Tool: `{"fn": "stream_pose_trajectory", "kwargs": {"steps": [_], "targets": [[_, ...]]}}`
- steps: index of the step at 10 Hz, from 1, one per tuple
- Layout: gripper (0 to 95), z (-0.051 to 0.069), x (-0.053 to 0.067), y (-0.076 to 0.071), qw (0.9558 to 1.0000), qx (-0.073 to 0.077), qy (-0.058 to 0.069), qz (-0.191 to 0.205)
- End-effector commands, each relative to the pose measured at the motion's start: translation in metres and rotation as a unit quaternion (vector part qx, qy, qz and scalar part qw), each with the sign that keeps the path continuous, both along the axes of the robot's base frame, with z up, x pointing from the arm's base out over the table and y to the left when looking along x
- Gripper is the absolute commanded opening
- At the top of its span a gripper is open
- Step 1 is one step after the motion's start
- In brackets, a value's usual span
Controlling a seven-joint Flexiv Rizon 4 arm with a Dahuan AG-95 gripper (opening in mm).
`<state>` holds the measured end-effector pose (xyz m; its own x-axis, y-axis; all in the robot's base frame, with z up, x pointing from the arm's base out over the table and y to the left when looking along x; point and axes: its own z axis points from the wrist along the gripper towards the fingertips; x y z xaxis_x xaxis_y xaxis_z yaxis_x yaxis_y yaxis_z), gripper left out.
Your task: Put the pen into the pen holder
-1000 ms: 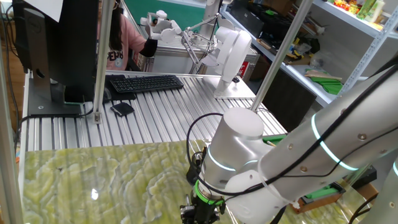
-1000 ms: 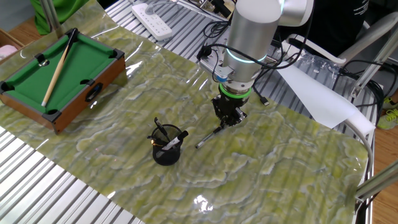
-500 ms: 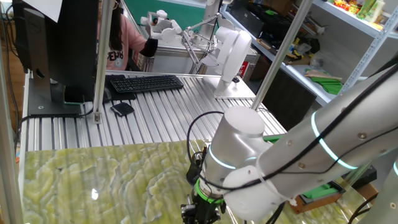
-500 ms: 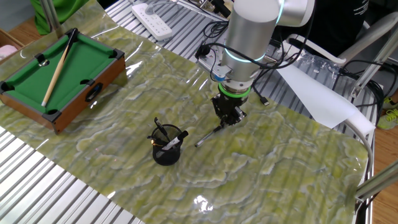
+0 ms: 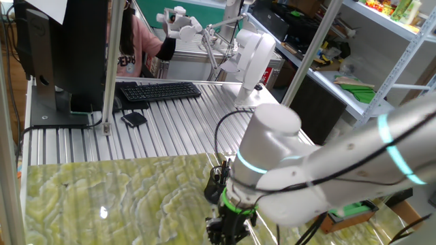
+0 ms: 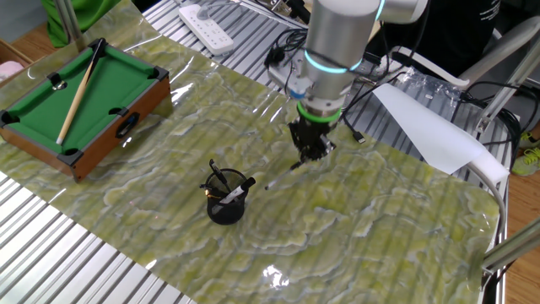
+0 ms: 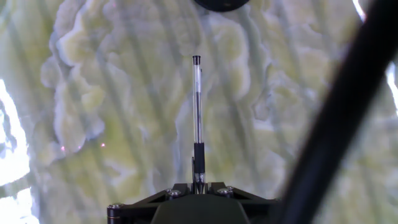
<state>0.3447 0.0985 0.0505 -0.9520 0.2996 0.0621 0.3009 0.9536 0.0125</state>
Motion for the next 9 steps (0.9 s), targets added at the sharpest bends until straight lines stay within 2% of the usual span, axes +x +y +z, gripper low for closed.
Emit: {"fn": "stream_pose_trajectory", "kwargs": {"steps": [1,2,4,7,9], "targets": [[0.0,0.005,-0.001,0.001,1.0,-0.002,-0.002,-0.005],[0.0,0.01,-0.004,0.0,1.0,-0.003,-0.005,-0.005],[0.0,0.017,-0.007,-0.003,0.9998,-0.005,-0.019,-0.004],[0.0,0.029,-0.006,-0.007,0.9997,-0.007,-0.024,0.0],[0.0,0.045,-0.005,-0.007,0.9996,-0.01,-0.025,-0.002]]}}
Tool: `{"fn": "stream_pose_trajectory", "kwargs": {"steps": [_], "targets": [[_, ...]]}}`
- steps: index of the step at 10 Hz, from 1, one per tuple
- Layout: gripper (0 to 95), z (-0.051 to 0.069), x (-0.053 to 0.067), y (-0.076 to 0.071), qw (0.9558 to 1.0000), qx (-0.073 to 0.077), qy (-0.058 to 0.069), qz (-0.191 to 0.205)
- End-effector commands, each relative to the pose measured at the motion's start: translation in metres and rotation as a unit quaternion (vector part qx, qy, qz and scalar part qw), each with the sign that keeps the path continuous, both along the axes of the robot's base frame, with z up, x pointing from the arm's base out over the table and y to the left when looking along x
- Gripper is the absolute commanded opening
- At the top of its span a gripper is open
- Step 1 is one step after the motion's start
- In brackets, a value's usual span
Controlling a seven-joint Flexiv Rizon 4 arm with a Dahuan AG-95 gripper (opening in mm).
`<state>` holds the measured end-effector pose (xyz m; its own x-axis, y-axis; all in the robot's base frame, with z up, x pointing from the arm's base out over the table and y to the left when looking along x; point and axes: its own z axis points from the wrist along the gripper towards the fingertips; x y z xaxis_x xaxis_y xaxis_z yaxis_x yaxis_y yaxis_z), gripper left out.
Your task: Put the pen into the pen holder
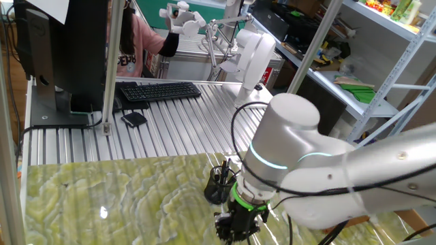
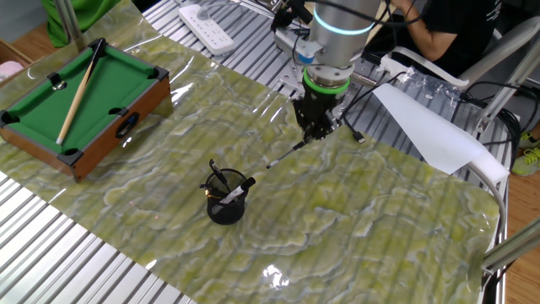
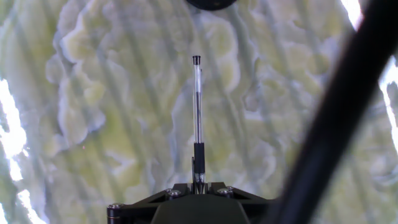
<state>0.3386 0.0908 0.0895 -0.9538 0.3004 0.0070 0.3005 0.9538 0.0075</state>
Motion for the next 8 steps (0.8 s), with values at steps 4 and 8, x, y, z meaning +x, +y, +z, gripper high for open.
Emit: {"fn": "stream_pose_trajectory", "kwargs": {"steps": [4,8], "targets": [[0.0,0.03,0.016,-0.007,0.9999,0.002,0.002,-0.016],[0.0,0.044,0.032,-0.021,0.9998,0.006,0.018,-0.011]]}}
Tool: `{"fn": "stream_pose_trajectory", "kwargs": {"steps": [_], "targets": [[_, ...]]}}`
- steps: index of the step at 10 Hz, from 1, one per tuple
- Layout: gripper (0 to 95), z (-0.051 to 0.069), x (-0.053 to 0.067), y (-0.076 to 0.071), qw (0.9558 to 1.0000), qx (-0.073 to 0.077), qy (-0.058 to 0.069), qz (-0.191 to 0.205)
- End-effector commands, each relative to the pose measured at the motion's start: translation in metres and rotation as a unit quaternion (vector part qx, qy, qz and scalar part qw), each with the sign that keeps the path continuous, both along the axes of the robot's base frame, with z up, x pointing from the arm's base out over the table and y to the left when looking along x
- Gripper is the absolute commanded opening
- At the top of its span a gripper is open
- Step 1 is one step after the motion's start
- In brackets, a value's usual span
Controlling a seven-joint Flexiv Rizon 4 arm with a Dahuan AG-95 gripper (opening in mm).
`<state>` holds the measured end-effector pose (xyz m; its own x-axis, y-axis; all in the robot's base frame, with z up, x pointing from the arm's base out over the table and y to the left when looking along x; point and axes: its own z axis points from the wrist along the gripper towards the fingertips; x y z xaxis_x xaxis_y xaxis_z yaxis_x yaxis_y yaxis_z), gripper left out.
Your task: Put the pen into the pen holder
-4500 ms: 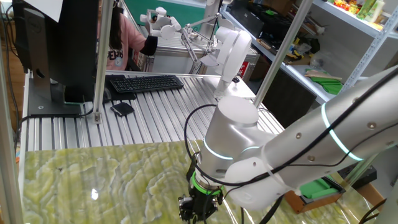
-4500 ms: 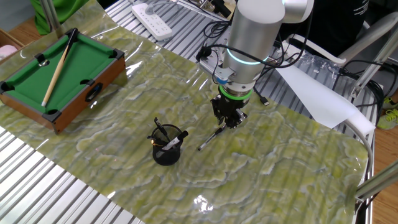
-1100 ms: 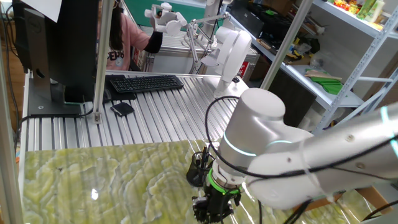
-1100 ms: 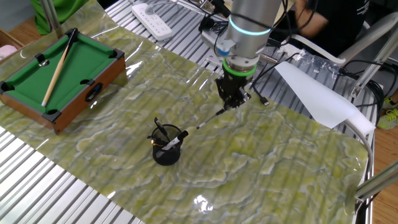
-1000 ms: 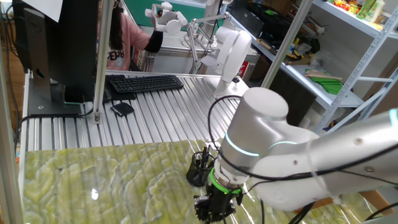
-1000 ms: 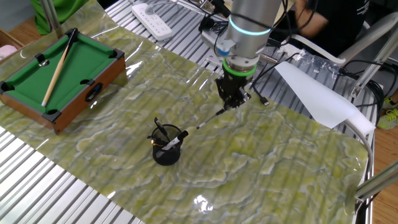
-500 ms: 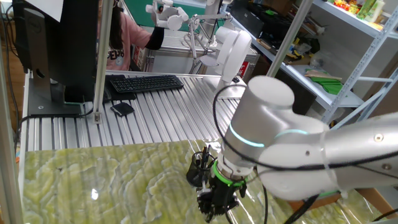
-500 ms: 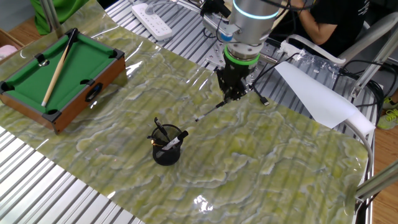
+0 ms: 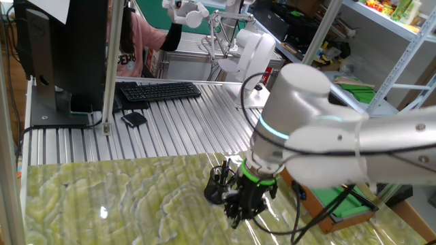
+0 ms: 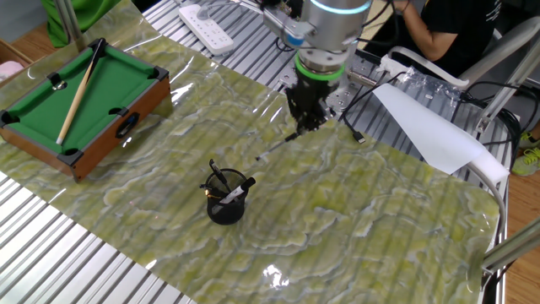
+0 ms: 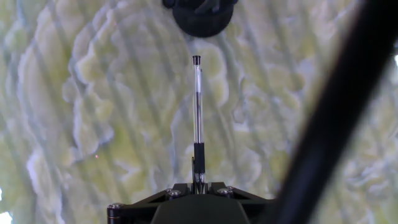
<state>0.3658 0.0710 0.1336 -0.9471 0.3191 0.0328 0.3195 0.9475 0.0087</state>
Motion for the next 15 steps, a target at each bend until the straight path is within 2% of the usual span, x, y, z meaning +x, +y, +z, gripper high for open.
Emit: {"fn": "stream_pose_trajectory", "kwargs": {"steps": [1,4,8,9,11,15], "targets": [[0.0,0.002,0.009,-0.005,0.9999,0.003,0.015,0.001],[0.0,0.006,0.017,-0.012,0.9995,0.007,0.03,0.004],[0.0,0.012,0.029,-0.025,0.9994,0.008,0.033,0.009],[0.0,0.013,0.031,-0.027,0.9991,0.009,0.04,0.01],[0.0,0.013,0.032,-0.028,0.9979,0.017,0.062,0.008],[0.0,0.01,0.039,-0.027,0.9975,0.018,0.067,0.006]]}}
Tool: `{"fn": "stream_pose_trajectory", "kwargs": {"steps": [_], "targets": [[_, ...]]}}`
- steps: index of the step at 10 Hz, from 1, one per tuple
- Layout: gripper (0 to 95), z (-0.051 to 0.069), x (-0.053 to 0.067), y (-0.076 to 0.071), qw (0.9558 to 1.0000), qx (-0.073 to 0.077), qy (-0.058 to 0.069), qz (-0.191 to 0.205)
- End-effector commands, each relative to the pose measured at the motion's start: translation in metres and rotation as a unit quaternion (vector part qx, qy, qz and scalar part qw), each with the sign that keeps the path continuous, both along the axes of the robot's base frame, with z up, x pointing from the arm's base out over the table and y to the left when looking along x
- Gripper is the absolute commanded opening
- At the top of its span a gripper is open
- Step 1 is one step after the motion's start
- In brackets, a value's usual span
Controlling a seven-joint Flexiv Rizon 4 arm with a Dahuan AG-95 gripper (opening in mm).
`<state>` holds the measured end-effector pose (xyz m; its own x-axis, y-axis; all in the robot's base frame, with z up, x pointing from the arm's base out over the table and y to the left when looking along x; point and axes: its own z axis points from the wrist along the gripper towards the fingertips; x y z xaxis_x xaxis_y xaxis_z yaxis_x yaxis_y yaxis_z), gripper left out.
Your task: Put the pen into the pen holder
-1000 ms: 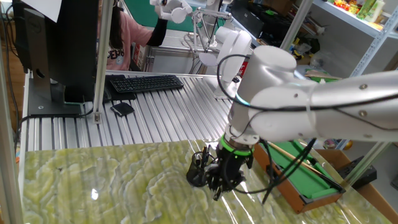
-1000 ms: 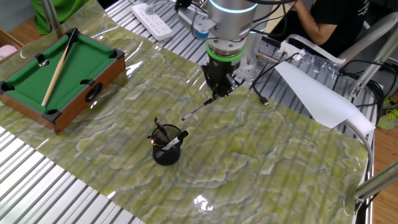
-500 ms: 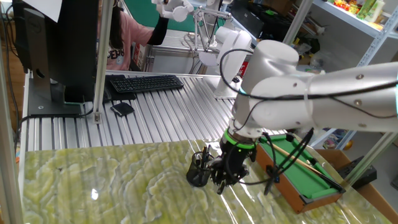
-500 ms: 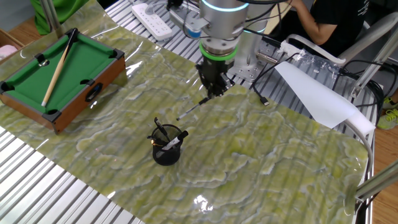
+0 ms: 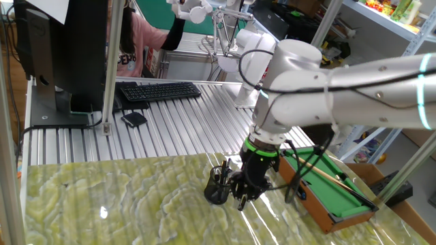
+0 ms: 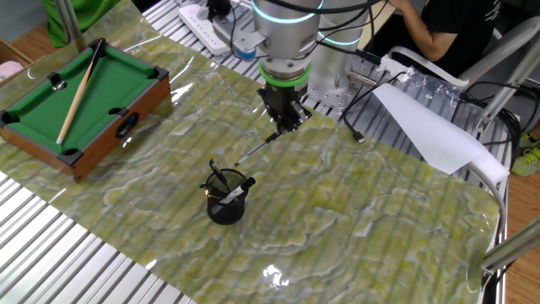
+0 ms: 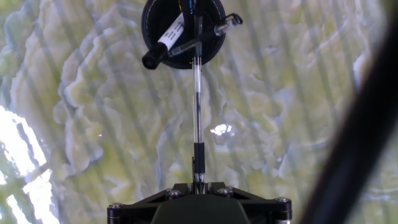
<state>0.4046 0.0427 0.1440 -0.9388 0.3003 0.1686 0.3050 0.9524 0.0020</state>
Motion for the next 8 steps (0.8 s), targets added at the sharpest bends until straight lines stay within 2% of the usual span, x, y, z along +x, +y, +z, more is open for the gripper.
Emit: {"fn": "stream_pose_trajectory", "kwargs": {"steps": [1,2,4,7,8], "targets": [[0.0,-0.0018,0.0021,0.0029,1.0,-0.001,0.003,-0.005],[0.0,-0.0027,0.003,0.0038,1.0,-0.002,0.005,-0.008],[0.0,-0.0045,0.005,0.0035,0.9998,-0.002,0.019,-0.01],[0.0,-0.0068,0.0075,0.0008,0.9994,-0.002,0.032,-0.014],[0.0,-0.0085,0.0093,-0.0017,0.9989,0.003,0.045,-0.016]]}}
